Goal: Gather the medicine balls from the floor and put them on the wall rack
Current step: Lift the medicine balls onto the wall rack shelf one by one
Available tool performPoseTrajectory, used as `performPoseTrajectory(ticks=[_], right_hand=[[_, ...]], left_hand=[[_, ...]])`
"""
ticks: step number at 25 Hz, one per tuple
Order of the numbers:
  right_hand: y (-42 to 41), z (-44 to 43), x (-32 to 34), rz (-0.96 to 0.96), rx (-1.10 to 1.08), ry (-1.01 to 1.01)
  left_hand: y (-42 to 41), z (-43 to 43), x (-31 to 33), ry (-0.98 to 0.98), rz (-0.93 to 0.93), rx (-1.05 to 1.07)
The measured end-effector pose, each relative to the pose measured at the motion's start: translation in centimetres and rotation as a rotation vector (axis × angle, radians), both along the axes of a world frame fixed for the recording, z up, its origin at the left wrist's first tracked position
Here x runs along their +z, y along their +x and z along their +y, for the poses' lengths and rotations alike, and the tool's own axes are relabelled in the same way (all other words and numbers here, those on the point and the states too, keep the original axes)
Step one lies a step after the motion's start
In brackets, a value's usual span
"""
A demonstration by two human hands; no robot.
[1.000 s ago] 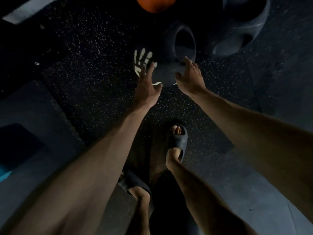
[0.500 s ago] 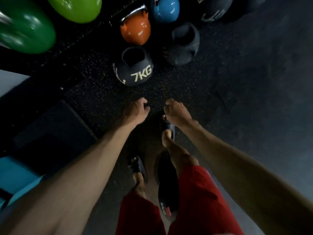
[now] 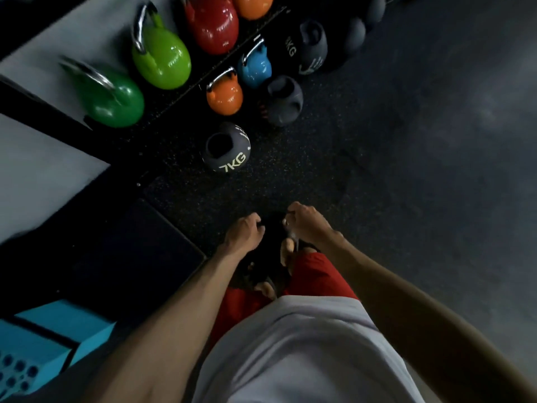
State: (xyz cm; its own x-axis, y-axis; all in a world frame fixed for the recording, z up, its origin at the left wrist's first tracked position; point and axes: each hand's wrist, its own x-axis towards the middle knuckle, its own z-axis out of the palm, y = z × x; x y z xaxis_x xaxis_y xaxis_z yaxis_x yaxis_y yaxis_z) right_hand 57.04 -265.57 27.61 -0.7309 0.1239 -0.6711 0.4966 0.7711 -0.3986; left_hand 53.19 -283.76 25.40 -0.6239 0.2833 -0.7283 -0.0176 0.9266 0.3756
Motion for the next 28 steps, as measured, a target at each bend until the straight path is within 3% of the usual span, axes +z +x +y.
performPoseTrajectory(ticks=[8,19,22,28], right_hand=[[14.5,-0.5,0.8,-0.072,-0.127,-0.046],[40.8,4.9,-1.6,-0.101,-0.443,-0.005],[48.7,6.3,-3.2,-0.112,-0.433,-0.016],[60.1,7.3,-1.7,-0.182,-0.281,-0.062]], left_hand=[[9.5,-2.1,1.0,-0.041,-0.116,-0.141],[28.8,9.1,-0.3,-0.047,-0.131,-0.420],[35.7,11.5,-1.2,-0.031,-0.056,-0.388],[50.3,12.2,-2.8,-0.031,-0.090,-0.268]])
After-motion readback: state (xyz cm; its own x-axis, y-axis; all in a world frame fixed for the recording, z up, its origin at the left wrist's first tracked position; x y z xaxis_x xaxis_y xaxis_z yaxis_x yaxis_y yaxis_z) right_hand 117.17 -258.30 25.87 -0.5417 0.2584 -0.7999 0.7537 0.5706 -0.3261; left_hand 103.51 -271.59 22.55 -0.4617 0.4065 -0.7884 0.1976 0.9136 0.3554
